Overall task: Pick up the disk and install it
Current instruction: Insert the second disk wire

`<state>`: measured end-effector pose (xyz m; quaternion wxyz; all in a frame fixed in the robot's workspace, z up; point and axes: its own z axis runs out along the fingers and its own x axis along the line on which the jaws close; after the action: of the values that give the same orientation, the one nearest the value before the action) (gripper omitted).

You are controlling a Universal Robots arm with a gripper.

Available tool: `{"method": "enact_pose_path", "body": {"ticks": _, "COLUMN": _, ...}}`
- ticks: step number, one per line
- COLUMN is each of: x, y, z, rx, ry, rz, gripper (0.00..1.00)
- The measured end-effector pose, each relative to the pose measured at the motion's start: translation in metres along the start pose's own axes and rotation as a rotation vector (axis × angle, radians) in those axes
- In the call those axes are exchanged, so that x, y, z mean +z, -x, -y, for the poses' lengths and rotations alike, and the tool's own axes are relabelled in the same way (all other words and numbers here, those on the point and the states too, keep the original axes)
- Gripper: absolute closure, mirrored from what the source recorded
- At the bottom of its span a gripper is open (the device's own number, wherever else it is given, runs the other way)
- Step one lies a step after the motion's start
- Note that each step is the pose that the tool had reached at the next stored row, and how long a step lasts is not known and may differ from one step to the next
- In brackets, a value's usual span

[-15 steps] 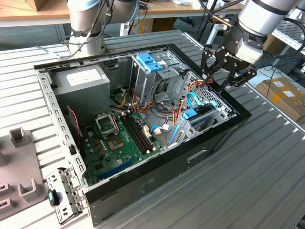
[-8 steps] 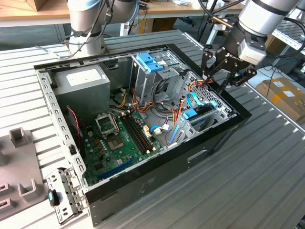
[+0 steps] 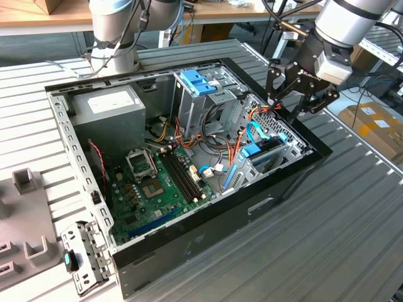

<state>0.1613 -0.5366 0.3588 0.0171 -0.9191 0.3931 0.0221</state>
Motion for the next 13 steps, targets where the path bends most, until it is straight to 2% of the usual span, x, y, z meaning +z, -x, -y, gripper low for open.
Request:
{"method": "enact_pose_path", "body": {"ticks": 8, "x": -0.0019, "y": -0.0002, "z": 0.0014, "rx": 0.0, "ry": 0.0015, "rz": -0.0015, "gripper": 0.47}}
{"method": "enact_pose_path", "body": {"ticks": 11, "x": -0.0019, "y": -0.0025, "z": 0.0085, "rx": 0.0, "ry": 0.0014, "rz": -0.0015, "gripper": 0.47}}
{"method": "enact_pose_path", "body": {"ticks": 13, "x": -0.0018, "y": -0.0011, "z": 0.0143, "rx": 0.0, "ry": 0.0014, "rz": -0.0014, "gripper": 0.47}}
